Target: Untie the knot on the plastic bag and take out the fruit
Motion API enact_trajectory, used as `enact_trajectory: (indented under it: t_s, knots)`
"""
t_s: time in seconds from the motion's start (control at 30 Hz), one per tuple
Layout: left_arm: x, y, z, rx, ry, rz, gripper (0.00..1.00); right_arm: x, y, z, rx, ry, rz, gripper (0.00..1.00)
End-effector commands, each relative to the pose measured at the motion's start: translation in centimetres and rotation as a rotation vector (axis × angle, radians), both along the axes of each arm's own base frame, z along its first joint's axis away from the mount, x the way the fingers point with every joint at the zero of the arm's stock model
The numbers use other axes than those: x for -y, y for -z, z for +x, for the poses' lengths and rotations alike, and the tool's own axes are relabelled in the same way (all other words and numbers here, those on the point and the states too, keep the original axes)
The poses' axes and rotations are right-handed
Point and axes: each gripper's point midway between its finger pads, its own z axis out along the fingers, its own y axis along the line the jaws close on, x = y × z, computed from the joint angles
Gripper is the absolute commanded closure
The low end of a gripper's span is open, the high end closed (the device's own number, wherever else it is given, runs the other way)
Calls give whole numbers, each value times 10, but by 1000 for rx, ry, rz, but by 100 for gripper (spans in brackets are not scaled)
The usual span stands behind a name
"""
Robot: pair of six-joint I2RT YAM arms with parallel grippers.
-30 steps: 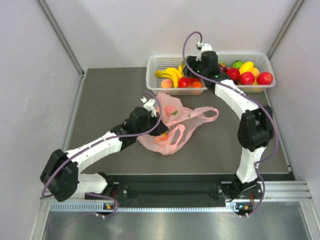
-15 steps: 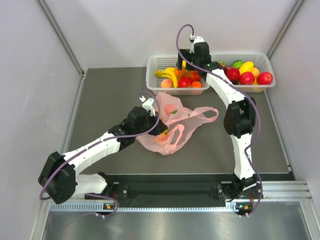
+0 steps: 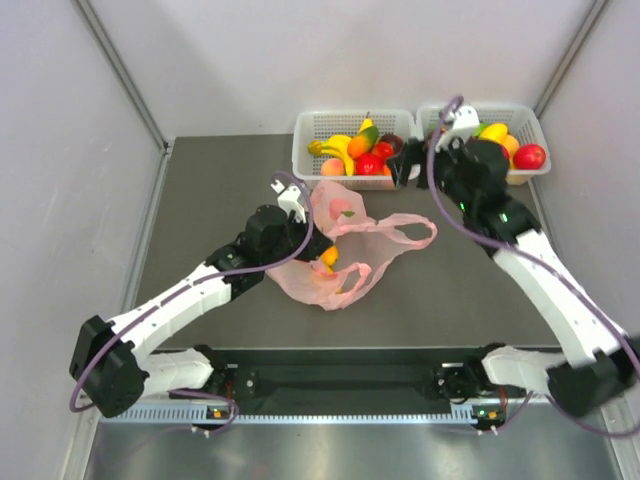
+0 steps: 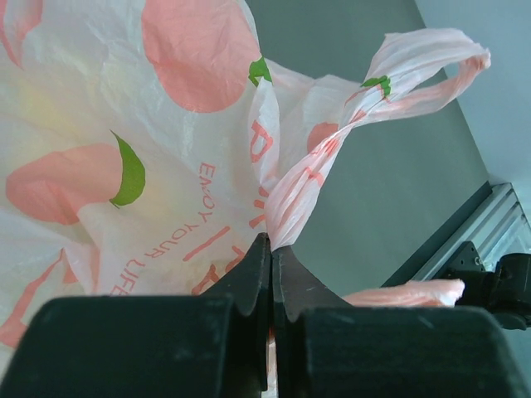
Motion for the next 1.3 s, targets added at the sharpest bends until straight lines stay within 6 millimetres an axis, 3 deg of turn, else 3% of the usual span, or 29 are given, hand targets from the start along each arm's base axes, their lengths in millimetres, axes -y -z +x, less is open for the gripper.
enact_trajectory:
  t_s: [0.0, 0.03, 0.07, 0.1, 0.13, 0.17, 0.2, 0.23, 0.27, 0.37, 0.4, 0.53, 0.73, 0.77, 0.87, 1.0, 1.17, 1.27]
  knots:
    - [-1, -33, 2, 62, 0, -44, 100, -5, 16, -59, 12, -59, 3, 10]
    - [0, -36, 0, 63, 8, -52, 100, -7, 42, -73, -32, -80, -10, 12]
    - [1, -36, -2, 58, 16, -55, 100, -18, 48, -92, -36, -132, -10, 14]
    - [2, -38, -4, 55, 28, -63, 100, -16, 43, -110, -14, -148, 23, 19]
    - [2, -39, -6, 46, 35, -71, 100, -16, 67, -122, -53, -157, 12, 22]
    - [3, -41, -9, 44, 41, -77, 100, -28, 73, -141, -62, -215, 30, 26]
    - [4, -39, -13, 30, 57, -77, 100, -27, 70, -156, -40, -245, 57, 29]
    - [3, -41, -15, 26, 60, -86, 100, -30, 91, -167, -74, -269, 43, 31]
    - [2, -40, -18, 20, 65, -86, 100, -39, 97, -182, -92, -318, 61, 35]
    - [-2, -42, -23, 7, 60, -91, 100, -52, 128, -211, -140, -392, 56, 34]
    - [-3, -44, -25, 0, 56, -99, 100, -51, 144, -211, -158, -366, 28, 32]
    - [-3, -51, -33, -15, 66, -132, 100, -65, 175, -214, -194, -348, 0, 29]
    - [-6, -41, -38, -60, 51, -141, 100, -95, 182, -186, -144, -274, 31, 21]
    - [-7, -37, -39, -69, 49, -139, 100, -101, 190, -183, -153, -274, 6, 19]
    - [-10, -30, -43, -82, 40, -138, 100, -121, 183, -178, -142, -305, 31, 15]
    - [-13, -33, -48, -83, 38, -160, 100, -136, 202, -165, -159, -267, 11, 8]
    - [-13, -35, -52, -82, 43, -180, 100, -150, 203, -150, -128, -227, 50, 4]
    - [-12, -31, -53, -93, 48, -188, 100, -168, 219, -146, -149, -259, 19, 2]
